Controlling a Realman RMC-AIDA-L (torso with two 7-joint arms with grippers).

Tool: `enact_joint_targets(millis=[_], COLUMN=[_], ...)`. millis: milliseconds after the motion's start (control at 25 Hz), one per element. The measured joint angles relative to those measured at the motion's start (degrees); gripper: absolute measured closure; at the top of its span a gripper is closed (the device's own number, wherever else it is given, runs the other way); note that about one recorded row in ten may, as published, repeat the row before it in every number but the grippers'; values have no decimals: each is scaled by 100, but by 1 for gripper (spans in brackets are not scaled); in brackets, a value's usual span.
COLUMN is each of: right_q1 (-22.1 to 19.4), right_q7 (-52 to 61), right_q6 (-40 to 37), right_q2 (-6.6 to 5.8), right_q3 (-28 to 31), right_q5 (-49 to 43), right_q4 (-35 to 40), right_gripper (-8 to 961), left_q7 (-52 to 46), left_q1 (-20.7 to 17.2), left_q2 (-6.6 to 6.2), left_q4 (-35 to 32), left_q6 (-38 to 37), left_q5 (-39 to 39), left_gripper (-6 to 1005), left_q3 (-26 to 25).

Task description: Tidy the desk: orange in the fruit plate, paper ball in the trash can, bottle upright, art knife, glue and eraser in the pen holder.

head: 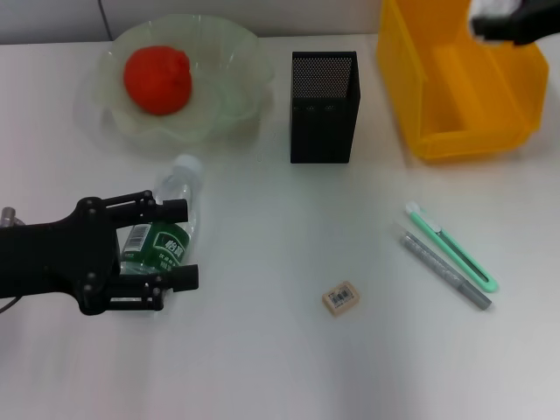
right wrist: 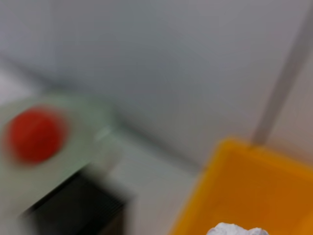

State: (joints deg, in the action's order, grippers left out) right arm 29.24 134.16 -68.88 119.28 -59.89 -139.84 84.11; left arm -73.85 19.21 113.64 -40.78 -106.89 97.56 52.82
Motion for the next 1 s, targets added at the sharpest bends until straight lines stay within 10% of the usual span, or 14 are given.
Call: enact_joint_targets(millis=[640,1000], right_q1=[-297,-1308], right_q7=[-774,-2942], right_q6=[1368,-1100], right_q2=[13,-15], right_q3=[-233,539], right_q5=[1021,3891], right_q4=[-1012,-1161], right_gripper=[315,163], left_q7=[-755,-3030], left_q1=[237,361], left_q2=[154,495], left_q4=[-82,-1724], left_q6=[323,645], left_q5=[-49,312], left_gripper=[173,175], left_q3=[-323,-387])
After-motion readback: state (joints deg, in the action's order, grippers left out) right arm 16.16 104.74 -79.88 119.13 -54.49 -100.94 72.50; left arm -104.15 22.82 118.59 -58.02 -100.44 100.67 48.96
